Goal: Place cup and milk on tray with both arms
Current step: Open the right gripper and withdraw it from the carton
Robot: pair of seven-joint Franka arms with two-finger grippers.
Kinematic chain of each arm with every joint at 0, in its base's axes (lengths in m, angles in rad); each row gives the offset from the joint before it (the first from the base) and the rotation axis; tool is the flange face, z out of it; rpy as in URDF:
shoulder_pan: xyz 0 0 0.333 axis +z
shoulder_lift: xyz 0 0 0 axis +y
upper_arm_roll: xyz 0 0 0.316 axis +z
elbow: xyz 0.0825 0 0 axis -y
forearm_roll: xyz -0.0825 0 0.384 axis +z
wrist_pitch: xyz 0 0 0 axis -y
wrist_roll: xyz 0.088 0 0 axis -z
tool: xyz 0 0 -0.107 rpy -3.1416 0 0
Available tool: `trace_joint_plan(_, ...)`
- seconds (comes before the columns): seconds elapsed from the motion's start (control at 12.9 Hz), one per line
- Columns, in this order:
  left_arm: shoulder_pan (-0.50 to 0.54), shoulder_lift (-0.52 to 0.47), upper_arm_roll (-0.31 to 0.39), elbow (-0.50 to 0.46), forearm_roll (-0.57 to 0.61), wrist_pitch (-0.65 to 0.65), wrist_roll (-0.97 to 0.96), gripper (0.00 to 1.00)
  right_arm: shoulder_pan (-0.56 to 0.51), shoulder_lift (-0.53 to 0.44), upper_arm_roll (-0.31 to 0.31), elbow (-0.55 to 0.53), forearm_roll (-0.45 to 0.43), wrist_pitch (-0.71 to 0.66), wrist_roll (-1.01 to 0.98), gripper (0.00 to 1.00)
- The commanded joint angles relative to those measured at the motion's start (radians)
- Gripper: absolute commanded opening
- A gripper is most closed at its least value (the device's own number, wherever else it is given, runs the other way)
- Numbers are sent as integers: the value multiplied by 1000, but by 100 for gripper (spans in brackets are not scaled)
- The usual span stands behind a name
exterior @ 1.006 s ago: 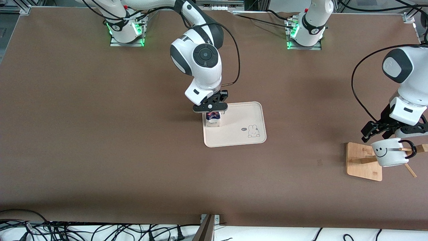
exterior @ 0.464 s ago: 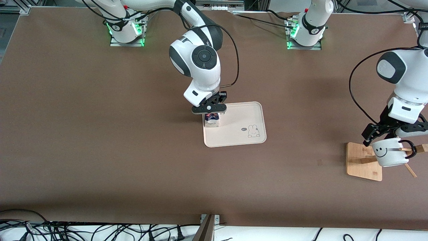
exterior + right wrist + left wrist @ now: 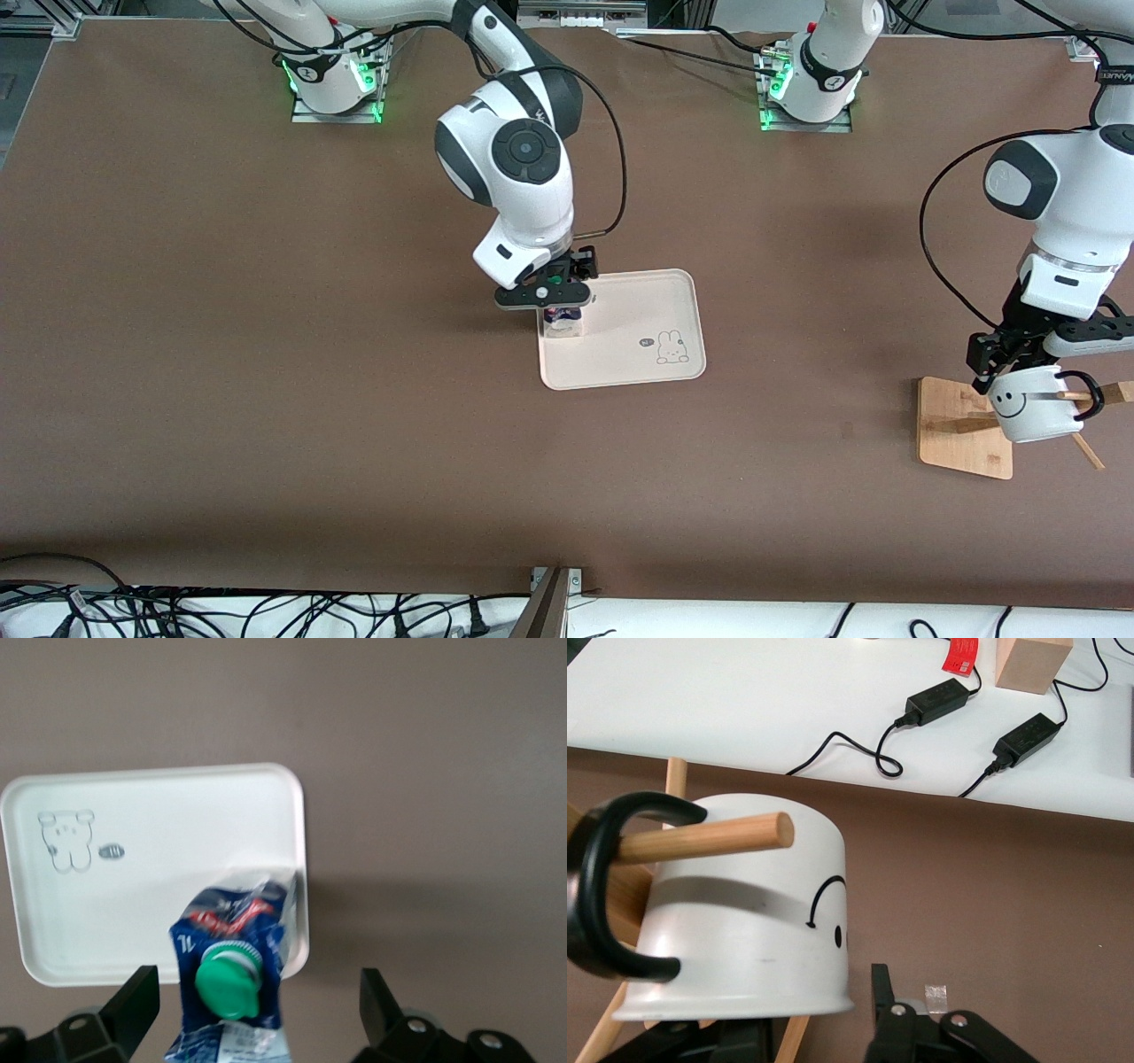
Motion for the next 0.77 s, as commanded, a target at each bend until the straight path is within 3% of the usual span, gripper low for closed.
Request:
trace_joint_plan(0.0,7,7,-10,18,-26,10,34,23,-78,-83,6,-1,9,-69,-21,100)
trace_joint_plan(0.08,4,9,-10,23,-26,10,36,15,-121,-117,6,-2,12,-98,-25,100)
trace_joint_plan(0.23,2,9,-10,29,-22,8,36,8,-224,-178,6,-2,23,-161,-105,100)
trace_joint_plan(0.39,1,7,-11,29,-16,7,43,0,-313,-238,-15,-8,111,-233,-241,100)
trace_joint_plan(0.54,1,0,-24,31,-16,1,59,0,-346,-293,-104,-18,173,-338,-356,100)
trace_joint_plan(0.7,1,-12,-47,34,-16,-8,57,0,-346,-364,-193,-60,173,-418,-473,100)
